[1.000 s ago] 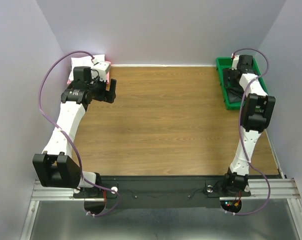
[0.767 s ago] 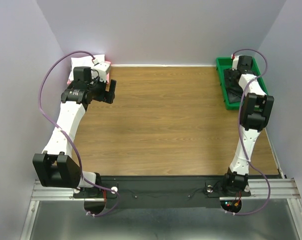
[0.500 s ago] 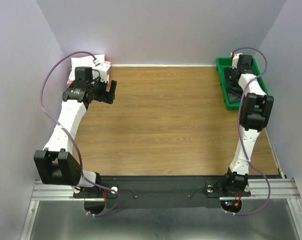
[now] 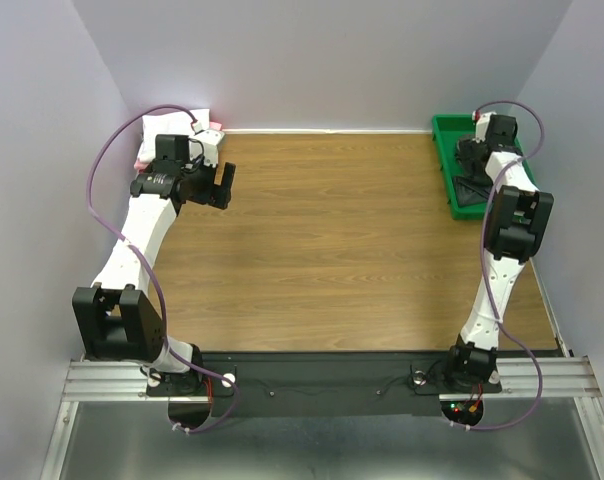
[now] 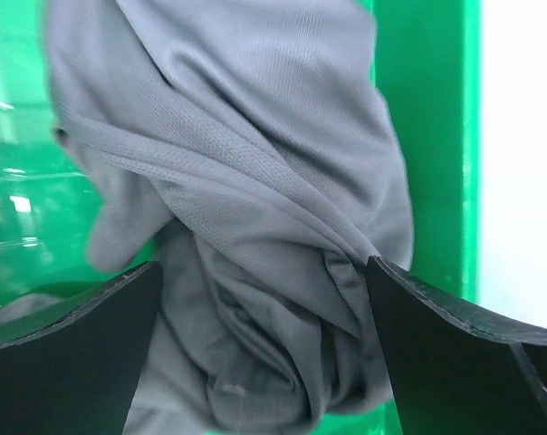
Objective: Fold and stack the t-shirts
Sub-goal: Grab the tshirt from the pile
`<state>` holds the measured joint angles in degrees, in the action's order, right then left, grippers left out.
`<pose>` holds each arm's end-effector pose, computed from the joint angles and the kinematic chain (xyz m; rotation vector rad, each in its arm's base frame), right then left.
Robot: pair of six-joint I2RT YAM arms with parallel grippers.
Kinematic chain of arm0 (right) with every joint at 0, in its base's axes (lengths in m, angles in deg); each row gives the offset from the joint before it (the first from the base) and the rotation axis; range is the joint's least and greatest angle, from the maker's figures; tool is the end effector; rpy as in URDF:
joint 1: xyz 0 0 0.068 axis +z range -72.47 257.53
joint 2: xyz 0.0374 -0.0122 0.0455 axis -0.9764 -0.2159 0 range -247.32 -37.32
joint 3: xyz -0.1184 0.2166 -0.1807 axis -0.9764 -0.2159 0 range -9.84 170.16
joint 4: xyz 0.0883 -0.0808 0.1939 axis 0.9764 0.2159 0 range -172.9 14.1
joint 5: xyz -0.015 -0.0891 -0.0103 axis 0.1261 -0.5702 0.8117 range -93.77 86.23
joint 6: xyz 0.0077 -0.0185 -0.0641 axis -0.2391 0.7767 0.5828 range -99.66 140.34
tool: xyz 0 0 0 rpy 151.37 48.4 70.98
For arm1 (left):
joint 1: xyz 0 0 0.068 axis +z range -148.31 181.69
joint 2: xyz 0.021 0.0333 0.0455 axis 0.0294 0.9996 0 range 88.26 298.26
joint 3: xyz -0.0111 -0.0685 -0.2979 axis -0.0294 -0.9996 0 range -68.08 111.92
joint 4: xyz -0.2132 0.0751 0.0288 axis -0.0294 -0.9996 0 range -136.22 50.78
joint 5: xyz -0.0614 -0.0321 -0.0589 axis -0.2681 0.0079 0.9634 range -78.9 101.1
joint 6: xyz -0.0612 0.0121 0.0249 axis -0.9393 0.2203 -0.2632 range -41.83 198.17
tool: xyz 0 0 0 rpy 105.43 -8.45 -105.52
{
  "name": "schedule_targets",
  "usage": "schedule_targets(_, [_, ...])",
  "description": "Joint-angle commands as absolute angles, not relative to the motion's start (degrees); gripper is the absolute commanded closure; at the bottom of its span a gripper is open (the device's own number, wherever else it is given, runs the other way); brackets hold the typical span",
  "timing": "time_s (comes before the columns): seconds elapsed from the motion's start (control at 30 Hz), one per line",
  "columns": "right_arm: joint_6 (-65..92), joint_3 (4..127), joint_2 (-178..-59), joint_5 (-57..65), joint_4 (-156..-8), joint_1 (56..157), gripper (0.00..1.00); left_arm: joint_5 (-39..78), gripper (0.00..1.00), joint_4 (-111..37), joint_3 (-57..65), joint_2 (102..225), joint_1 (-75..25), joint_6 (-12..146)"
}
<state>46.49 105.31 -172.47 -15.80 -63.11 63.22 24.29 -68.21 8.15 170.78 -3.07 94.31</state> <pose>0.5255 -0.1457 0.2278 -0.1253 2.3174 -0.6048 0.2963 -0.0369 0.3729 0.5205 2.1081 -0.1380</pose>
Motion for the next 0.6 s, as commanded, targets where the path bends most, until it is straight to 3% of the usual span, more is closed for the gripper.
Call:
schedule_targets(0.0, [46.9,106.4,-174.3,-16.2,-65.4,62.1,0.00,23.8,0.01,-67.7,11.2,170.8,-2.8,95.1])
schedule_targets(0.03, [47.1,106.0,-174.3,-16.0,-65.4,62.0,0.00,23.9,0.01,-67.6,11.2,170.9,-2.9,95.1])
schedule_targets(0.13, [47.2,105.7,-173.6,-15.7,-65.2,62.0,0.21,24.1,0.01,-67.5,11.1,170.7,-2.9,95.1])
schedule_targets(0.17, [47.4,105.6,-173.2,-15.6,-65.3,62.0,0.36,24.1,0.01,-67.5,11.0,170.7,-2.9,95.2])
schedule_targets(0.23, [47.8,105.6,-171.9,-15.6,-65.2,62.0,0.52,24.3,0.01,-67.4,11.0,170.4,-2.9,95.4])
schedule_targets(0.27, [48.0,105.6,-171.3,-15.6,-65.2,62.0,0.68,24.4,0.01,-67.3,11.0,170.1,-2.9,95.3])
schedule_targets(0.37, [47.7,104.9,-166.5,-14.8,-64.7,62.0,0.99,26.1,0.01,-67.3,11.7,169.6,-2.6,94.9])
schedule_targets(0.57, [44.7,106.8,-154.2,1.3,-57.7,62.1,0.99,33.8,0.01,-65.9,12.8,166.8,-0.1,92.7])
